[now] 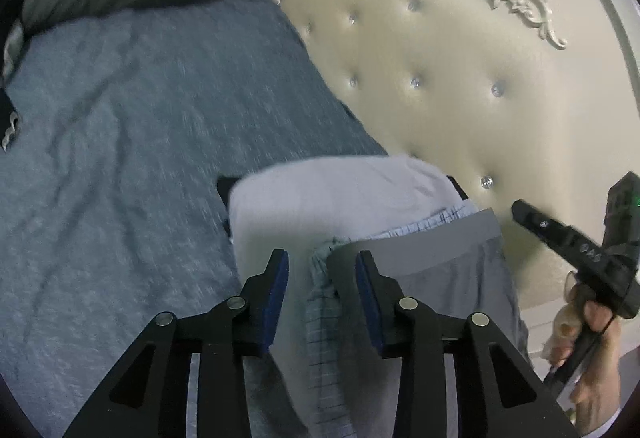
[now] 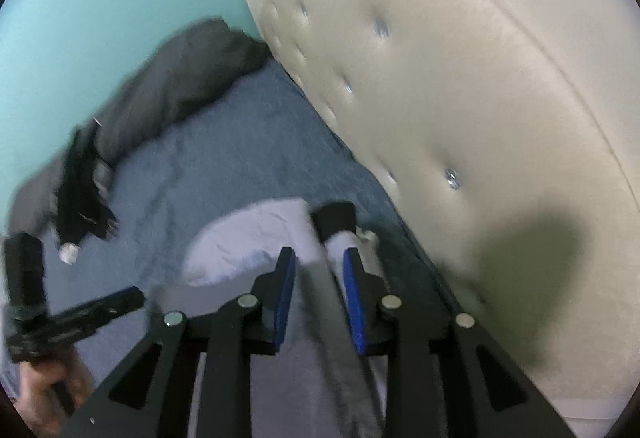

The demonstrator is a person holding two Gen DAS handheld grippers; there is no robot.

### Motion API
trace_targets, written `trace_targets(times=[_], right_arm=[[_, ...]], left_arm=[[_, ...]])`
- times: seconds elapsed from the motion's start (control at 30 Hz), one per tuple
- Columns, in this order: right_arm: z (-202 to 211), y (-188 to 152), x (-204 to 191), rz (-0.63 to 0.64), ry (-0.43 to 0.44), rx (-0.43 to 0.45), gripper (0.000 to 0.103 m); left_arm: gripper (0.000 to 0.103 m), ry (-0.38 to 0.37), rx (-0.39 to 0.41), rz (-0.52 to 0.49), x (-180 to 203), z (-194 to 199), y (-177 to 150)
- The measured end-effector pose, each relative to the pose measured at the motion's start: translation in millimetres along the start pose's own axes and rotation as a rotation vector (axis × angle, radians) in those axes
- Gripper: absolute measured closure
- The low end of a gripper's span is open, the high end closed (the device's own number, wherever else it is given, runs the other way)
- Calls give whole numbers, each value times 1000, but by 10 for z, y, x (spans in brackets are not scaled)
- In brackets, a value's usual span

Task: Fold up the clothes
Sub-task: 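Hold both grippers open above the stacked briefs and withdraw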

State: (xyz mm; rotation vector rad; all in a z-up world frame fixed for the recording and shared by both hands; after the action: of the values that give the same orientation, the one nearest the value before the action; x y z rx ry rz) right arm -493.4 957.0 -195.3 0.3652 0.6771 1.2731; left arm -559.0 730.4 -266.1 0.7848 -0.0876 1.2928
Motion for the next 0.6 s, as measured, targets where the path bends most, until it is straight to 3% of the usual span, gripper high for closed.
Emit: trace_targets(times=[0.1, 0.13, 0.2, 0.47, 0.6], right_arm=[[15, -37, -118, 36, 43, -8, 79], [-25, -87, -194, 64, 63, -36, 84], [-117, -176, -251, 97, 49, -82, 92], [-354, -300, -147, 76, -13, -141, 93], [-332, -277, -21, 36, -35, -127, 93]], left_arm=[[66, -10, 3, -36, 77, 25, -12], [66, -19, -9, -41, 107, -5, -37], [66, -25, -24, -49, 151, -54, -85], [66, -21, -76, -50, 104, -302, -238], [66, -22, -91, -41, 37, -342, -290]])
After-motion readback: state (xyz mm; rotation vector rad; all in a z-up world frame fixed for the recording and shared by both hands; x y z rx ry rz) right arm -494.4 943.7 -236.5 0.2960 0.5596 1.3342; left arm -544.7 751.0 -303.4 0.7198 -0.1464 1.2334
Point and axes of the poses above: each gripper's, at about its wrist camera, not at the fingertips, and z roughly against the way its jaws point, x to its right, y to its top, the point moved 9 cm from there along -z, roughly the way its jaws point, and after that the axes turned 3 degrees about -x, right-handed, at the moved point
